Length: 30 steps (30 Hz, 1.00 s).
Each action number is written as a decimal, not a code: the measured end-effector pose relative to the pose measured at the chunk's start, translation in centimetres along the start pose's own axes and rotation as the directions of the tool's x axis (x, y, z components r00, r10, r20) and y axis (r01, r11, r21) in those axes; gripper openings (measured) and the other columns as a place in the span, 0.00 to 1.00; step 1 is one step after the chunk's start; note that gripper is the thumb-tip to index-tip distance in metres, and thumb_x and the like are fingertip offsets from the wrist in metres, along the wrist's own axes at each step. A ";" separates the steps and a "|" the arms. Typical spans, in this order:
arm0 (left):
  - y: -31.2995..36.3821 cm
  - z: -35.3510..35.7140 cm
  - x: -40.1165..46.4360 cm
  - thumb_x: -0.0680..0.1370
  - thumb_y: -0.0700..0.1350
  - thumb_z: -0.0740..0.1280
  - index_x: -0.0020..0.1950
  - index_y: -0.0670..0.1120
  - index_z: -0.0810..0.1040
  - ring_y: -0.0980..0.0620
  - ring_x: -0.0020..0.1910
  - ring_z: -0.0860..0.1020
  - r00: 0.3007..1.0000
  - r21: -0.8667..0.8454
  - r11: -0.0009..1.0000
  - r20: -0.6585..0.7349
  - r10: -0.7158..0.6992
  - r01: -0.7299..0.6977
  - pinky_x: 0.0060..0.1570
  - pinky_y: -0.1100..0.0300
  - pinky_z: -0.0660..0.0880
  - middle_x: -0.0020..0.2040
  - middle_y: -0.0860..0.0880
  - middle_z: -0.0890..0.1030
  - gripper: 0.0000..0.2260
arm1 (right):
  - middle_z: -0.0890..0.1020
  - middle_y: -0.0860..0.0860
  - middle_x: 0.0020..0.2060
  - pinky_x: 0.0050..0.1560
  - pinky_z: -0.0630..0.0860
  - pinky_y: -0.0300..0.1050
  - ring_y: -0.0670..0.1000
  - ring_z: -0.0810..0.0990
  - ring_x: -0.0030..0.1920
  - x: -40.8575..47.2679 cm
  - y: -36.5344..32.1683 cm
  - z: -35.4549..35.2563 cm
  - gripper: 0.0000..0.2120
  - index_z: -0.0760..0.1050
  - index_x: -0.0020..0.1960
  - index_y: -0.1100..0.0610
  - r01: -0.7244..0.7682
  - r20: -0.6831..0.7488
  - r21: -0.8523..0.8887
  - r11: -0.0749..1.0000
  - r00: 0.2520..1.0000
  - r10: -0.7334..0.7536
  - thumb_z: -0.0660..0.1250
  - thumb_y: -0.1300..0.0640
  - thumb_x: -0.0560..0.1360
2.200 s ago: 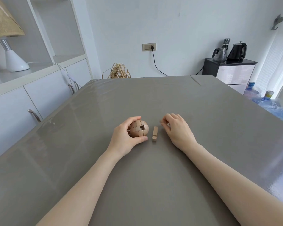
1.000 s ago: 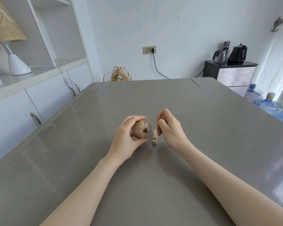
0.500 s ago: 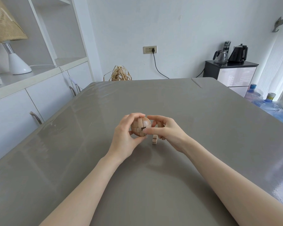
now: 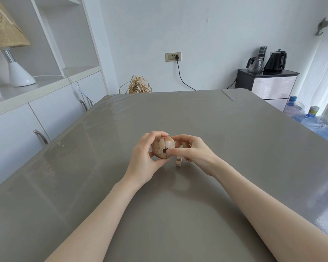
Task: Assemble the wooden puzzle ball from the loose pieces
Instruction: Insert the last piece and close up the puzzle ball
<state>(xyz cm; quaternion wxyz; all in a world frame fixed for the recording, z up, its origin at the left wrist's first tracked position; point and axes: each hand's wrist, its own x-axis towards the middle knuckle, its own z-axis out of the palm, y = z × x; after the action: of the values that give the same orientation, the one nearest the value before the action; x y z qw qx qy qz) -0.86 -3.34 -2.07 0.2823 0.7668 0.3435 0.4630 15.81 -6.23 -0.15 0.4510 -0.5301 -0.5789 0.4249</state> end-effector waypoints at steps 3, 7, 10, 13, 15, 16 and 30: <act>0.1 0.1 0.0 0.65 0.33 0.77 0.54 0.58 0.73 0.59 0.54 0.74 1.000 -0.010 1.000 0.015 0.000 0.000 0.53 0.57 0.78 0.54 0.56 0.75 0.27 | 0.72 0.47 0.34 0.29 0.64 0.31 0.40 0.68 0.27 0.0 -0.1 0.2 0.14 0.81 0.52 0.56 0.011 0.005 -0.012 1.000 1.000 -0.011 0.76 0.57 0.67; -0.1 0.1 0.0 0.66 0.34 0.77 0.54 0.60 0.71 0.57 0.53 0.74 0.999 0.005 1.000 0.047 0.001 -0.002 0.54 0.54 0.78 0.54 0.55 0.75 0.28 | 0.71 0.47 0.32 0.29 0.64 0.31 0.40 0.67 0.26 -0.1 0.0 0.2 0.12 0.81 0.51 0.57 0.010 -0.030 -0.047 0.999 0.999 -0.011 0.76 0.58 0.68; -0.2 0.2 0.1 0.66 0.34 0.76 0.54 0.62 0.70 0.52 0.54 0.76 0.997 -0.008 1.000 0.071 -0.006 0.007 0.54 0.52 0.78 0.54 0.54 0.75 0.29 | 0.70 0.46 0.30 0.29 0.64 0.32 0.41 0.67 0.26 -0.1 0.0 0.1 0.13 0.80 0.50 0.57 0.006 -0.038 -0.055 0.998 0.999 -0.008 0.76 0.58 0.67; -0.2 0.1 0.2 0.67 0.33 0.76 0.53 0.65 0.70 0.51 0.53 0.77 0.997 -0.027 0.999 0.070 -0.019 0.021 0.52 0.53 0.79 0.55 0.53 0.75 0.30 | 0.70 0.44 0.27 0.29 0.64 0.32 0.41 0.67 0.26 -0.1 0.0 0.1 0.13 0.80 0.50 0.58 0.016 -0.040 -0.049 0.999 0.999 -0.018 0.76 0.58 0.68; -0.3 0.0 0.2 0.67 0.33 0.76 0.53 0.66 0.71 0.51 0.53 0.77 0.997 -0.031 0.999 0.078 -0.027 0.029 0.50 0.56 0.80 0.56 0.53 0.74 0.30 | 0.72 0.44 0.28 0.29 0.65 0.31 0.41 0.68 0.26 -0.1 0.1 0.2 0.13 0.80 0.50 0.57 0.025 -0.039 -0.055 0.998 0.999 -0.028 0.76 0.58 0.68; -0.4 -0.1 0.2 0.67 0.33 0.76 0.53 0.65 0.71 0.51 0.52 0.77 0.996 -0.025 0.999 0.087 -0.031 0.033 0.50 0.57 0.80 0.56 0.54 0.74 0.30 | 0.72 0.46 0.29 0.30 0.65 0.32 0.42 0.69 0.27 -0.1 0.2 0.2 0.13 0.80 0.50 0.57 0.034 -0.044 -0.068 0.997 0.998 -0.037 0.76 0.57 0.67; -0.1 -0.9 0.5 0.67 0.54 0.70 0.68 0.58 0.69 0.53 0.59 0.78 0.925 -0.250 0.908 0.269 -0.270 0.337 0.63 0.54 0.73 0.58 0.52 0.80 0.29 | 0.72 0.48 0.42 0.32 0.67 0.31 0.43 0.67 0.27 0.1 1.1 0.5 0.21 0.78 0.51 0.52 0.243 -0.095 -0.325 0.914 0.953 -0.288 0.79 0.62 0.61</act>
<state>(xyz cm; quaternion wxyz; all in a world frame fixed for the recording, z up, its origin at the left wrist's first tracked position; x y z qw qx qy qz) -1.53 -2.75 -1.56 0.4987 0.7014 0.3525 0.3676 15.58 -6.09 -1.30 0.4555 -0.5390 -0.6718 0.2251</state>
